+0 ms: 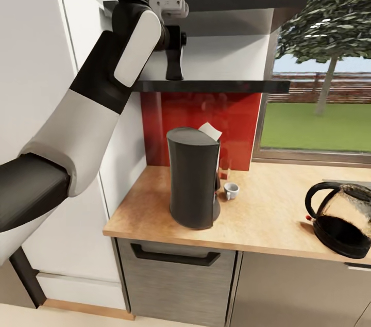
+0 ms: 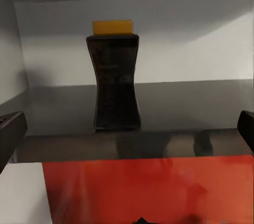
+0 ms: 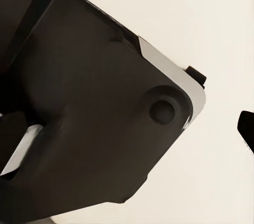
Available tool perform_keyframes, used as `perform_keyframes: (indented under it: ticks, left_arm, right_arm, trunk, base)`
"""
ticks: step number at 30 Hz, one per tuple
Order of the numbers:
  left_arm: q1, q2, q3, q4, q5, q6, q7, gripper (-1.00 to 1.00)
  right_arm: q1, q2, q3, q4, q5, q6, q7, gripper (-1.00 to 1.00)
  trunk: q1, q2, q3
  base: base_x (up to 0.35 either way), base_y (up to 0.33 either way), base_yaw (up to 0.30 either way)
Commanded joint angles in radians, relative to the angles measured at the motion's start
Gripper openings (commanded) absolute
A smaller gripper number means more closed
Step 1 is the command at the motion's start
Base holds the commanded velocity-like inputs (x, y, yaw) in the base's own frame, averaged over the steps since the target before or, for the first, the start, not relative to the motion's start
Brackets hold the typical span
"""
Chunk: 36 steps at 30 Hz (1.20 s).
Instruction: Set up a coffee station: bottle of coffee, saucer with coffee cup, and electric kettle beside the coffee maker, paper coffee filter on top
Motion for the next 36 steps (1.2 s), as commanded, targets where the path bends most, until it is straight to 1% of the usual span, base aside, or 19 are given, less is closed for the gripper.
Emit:
perform_keyframes:
  ticks: [1,10,14,15,20,22,23,25,26,27,31,36]
  left_arm:
    - [-0.001,0.000,-0.001,0.001,0.010,-0.011,0.010,1.00]
    - [-0.001,0.000,-0.001,0.002,0.010,-0.031,0.010,1.00]
    - [0.000,0.000,-0.002,0.002,0.010,-0.061,0.010,1.00]
    - [0.001,0.000,-0.002,0.003,0.010,-0.077,0.010,1.00]
    - [0.001,0.000,-0.003,0.003,0.011,-0.082,0.010,1.00]
    - [0.001,0.000,-0.003,0.003,0.011,-0.082,0.010,1.00]
    - [0.001,0.000,-0.003,0.003,0.011,-0.082,0.010,1.00]
    - [0.001,0.000,-0.003,0.003,0.011,-0.083,0.010,1.00]
    - [0.002,0.000,-0.003,0.003,0.011,-0.083,0.010,1.00]
    - [0.001,0.000,-0.003,0.003,0.011,-0.083,0.010,1.00]
    - [0.002,0.000,-0.003,0.003,0.011,-0.083,0.010,1.00]
    - [0.002,0.000,-0.003,0.003,0.011,-0.083,0.010,1.00]
  right_arm:
    - [0.000,0.000,-0.008,0.000,0.011,-0.004,0.003,1.00]
    - [0.001,0.000,-0.007,0.000,0.013,-0.005,0.002,1.00]
    - [0.002,0.000,-0.007,0.001,0.014,-0.005,0.001,1.00]
    - [0.008,0.000,-0.007,0.002,0.016,-0.005,0.001,1.00]
    - [0.034,0.001,-0.007,0.003,0.017,-0.007,-0.003,1.00]
    - [0.038,0.002,-0.007,0.003,0.017,-0.007,-0.013,1.00]
    - [0.043,0.003,-0.006,0.003,0.017,-0.007,-0.029,1.00]
    - [0.056,0.004,-0.002,0.004,0.026,-0.007,-0.060,1.00]
    - [0.062,0.006,0.000,0.004,0.041,-0.007,-0.083,1.00]
    - [0.069,0.008,0.002,0.004,0.076,-0.007,-0.110,1.00]
    - [0.072,0.009,0.003,0.004,0.099,-0.007,-0.124,1.00]
    - [0.073,0.009,0.003,0.004,0.105,-0.007,-0.128,1.00]
  trunk:
    - [0.000,-0.001,-0.002]
    - [0.000,-0.001,-0.002]
    - [0.000,-0.001,-0.002]
    - [0.000,-0.001,-0.002]
    - [0.000,-0.001,-0.002]
    - [0.000,-0.001,-0.002]
    - [0.000,-0.001,-0.002]
    - [0.000,-0.001,-0.002]
    - [0.000,-0.001,-0.002]
    - [0.000,-0.001,-0.002]
    - [0.000,-0.001,-0.002]
    - [0.000,-0.001,-0.002]
  base:
    - [0.219,0.000,0.000]
    - [0.157,0.000,0.000]
    - [0.190,0.000,0.000]
    - [0.073,0.000,0.000]
    - [0.057,0.000,0.000]
    - [0.163,0.000,0.000]
    - [0.233,0.000,0.000]
    - [0.212,0.000,0.000]
    - [0.125,0.000,0.000]
    - [0.051,0.000,0.000]
    - [0.120,-0.031,0.000]
    - [0.139,-0.060,0.000]
